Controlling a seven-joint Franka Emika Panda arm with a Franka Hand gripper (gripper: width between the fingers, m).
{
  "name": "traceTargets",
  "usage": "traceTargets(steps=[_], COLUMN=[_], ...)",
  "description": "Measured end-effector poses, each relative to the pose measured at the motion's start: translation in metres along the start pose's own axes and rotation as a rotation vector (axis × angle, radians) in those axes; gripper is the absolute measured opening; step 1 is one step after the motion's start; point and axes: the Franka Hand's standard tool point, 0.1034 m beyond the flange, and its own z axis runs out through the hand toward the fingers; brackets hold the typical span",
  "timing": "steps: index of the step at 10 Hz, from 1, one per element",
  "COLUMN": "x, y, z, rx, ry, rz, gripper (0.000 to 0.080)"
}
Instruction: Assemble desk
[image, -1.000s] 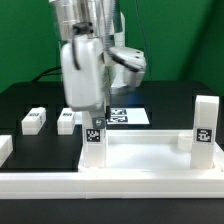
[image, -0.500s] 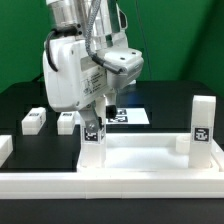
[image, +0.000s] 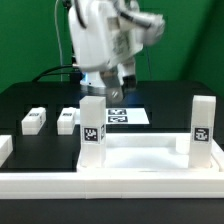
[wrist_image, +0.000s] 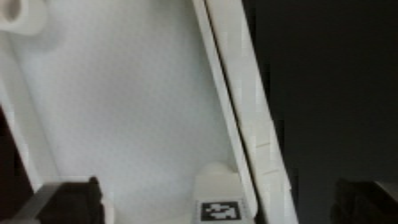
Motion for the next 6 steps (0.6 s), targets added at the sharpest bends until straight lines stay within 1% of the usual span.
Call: traceTargets(steps=[1, 2, 4, 5, 6], x=[0.003, 0.005, 0.004, 0.001, -0.014], y=[-0.002, -0.001, -0.001, 0.001, 0.011], z=[0.003, 0.006, 0.006, 0.007, 0.01], rx=[0.008, 0.004, 0.004, 0.002, -0.01], ry=[0.005, 0.009, 0.009, 0.01, 0.018], rz=[-0.003, -0.001, -0.002, -0.003, -0.034], gripper=[0.0649, 0.0649, 0.0649, 0.0649, 0.0649])
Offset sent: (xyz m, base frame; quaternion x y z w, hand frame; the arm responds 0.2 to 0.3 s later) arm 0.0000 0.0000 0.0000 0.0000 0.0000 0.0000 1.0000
